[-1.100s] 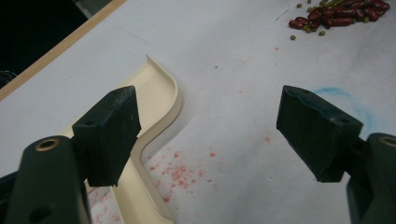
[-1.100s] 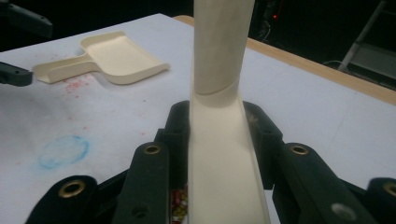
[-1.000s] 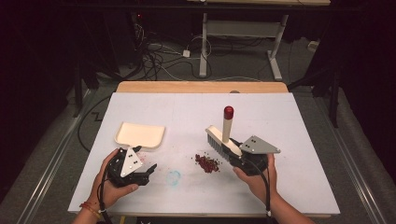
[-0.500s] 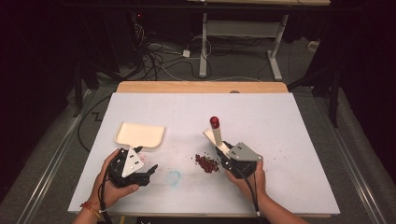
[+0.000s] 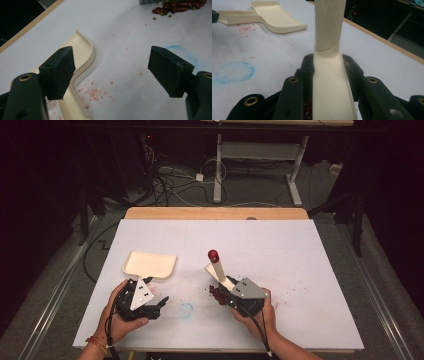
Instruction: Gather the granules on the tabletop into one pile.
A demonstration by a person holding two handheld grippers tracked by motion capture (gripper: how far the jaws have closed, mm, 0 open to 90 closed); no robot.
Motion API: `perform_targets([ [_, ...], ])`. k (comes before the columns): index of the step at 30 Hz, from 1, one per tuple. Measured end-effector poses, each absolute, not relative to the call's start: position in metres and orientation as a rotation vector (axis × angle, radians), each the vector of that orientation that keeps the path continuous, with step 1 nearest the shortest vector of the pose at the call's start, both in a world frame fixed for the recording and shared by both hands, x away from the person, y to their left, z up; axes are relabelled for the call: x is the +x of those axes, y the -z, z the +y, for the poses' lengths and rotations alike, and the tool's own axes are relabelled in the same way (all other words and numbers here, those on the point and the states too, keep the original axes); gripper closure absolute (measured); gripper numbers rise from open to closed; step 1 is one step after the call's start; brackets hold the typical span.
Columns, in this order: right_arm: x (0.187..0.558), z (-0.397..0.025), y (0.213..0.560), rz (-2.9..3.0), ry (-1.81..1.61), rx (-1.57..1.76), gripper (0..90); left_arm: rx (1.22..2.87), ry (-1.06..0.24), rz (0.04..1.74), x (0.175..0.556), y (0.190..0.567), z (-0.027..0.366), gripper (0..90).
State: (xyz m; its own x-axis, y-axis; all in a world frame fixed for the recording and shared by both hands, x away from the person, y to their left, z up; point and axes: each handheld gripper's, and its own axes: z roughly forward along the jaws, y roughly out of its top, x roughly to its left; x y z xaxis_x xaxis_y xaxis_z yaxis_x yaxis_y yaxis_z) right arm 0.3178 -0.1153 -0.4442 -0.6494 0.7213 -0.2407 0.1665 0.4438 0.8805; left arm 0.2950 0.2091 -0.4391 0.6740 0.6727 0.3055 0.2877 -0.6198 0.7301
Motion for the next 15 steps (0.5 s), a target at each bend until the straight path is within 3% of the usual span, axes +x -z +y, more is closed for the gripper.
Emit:
perform_targets([
  [15, 0.331, -0.179, 0.413, 2.016, -1.244, 0.796, 67.2, 2.227, -0.754, 0.738, 0.294, 0.439, 0.208, 20.8],
])
